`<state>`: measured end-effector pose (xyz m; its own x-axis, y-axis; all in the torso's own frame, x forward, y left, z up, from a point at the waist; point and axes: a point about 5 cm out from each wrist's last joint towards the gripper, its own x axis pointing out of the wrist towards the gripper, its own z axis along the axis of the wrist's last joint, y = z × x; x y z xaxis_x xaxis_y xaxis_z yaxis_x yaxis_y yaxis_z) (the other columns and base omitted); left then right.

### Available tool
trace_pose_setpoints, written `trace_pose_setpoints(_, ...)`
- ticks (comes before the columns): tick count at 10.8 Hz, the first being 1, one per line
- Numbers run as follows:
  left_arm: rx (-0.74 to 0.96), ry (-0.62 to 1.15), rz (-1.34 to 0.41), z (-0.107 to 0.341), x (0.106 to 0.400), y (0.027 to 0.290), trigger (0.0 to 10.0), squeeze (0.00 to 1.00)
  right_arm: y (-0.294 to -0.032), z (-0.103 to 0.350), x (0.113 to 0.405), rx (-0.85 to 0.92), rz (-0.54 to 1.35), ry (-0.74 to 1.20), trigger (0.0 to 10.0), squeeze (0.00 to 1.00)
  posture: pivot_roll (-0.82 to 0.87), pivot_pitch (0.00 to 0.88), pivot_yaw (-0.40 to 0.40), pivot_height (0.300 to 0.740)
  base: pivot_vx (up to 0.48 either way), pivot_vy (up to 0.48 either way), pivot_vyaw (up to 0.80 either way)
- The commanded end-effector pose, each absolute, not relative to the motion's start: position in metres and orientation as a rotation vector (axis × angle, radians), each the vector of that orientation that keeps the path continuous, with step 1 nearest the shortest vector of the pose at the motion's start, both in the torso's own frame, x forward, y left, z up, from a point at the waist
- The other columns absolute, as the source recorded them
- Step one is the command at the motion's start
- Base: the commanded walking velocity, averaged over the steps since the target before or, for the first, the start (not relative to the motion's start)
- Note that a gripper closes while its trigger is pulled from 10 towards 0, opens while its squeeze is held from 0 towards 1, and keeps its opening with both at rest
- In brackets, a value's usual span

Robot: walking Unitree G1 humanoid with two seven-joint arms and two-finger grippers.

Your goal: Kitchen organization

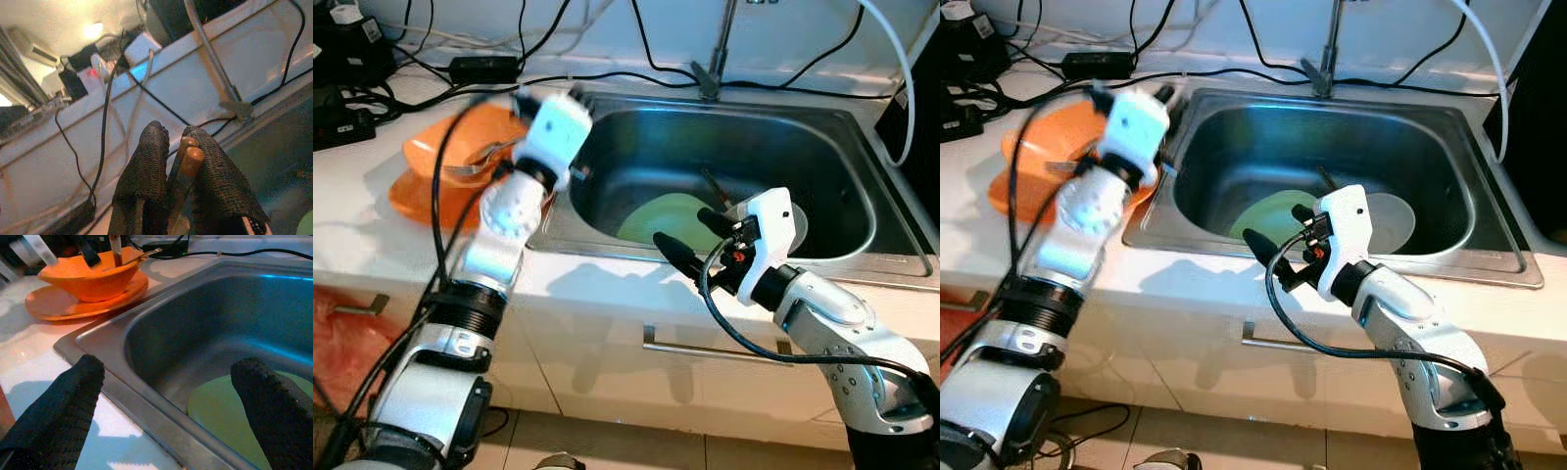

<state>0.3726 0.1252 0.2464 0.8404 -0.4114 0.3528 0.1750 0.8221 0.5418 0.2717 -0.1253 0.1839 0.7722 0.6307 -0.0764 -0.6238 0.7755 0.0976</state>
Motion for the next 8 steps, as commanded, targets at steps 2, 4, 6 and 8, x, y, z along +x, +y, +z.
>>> trace_pose_setpoints(2, 0.512, -0.441, -0.396, 0.245, 0.37, 0.12, 0.0, 0.0, -0.126, 0.187, 0.275, 0.054, 0.679, 0.089, 10.0, 0.0, 0.06, 0.073, 0.005, 0.74, 0.0, 0.0, 0.0)
trace_pose_setpoints(4, 0.513, -0.406, -0.45, 0.249, 0.365, 0.117, 0.0, 0.0, -0.126, 0.187, 0.276, 0.052, 0.678, 0.088, 10.0, 0.03, 0.06, 0.069, 0.006, 0.74, 0.0, 0.0, 0.0)
trace_pose_setpoints(6, 0.509, -0.395, -0.469, 0.255, 0.364, 0.118, 0.0, 0.0, -0.127, 0.186, 0.277, 0.049, 0.675, 0.086, 10.0, 0.94, 0.07, 0.063, 0.005, 0.74, 0.0, 0.0, 0.0)
trace_pose_setpoints(8, 0.528, -0.362, -0.446, 0.255, 0.365, 0.127, 0.0, 0.0, -0.126, 0.187, 0.278, 0.045, 0.674, 0.079, 10.0, 0.49, 0.07, 0.061, 0.002, 0.74, 0.0, 0.0, 0.0)
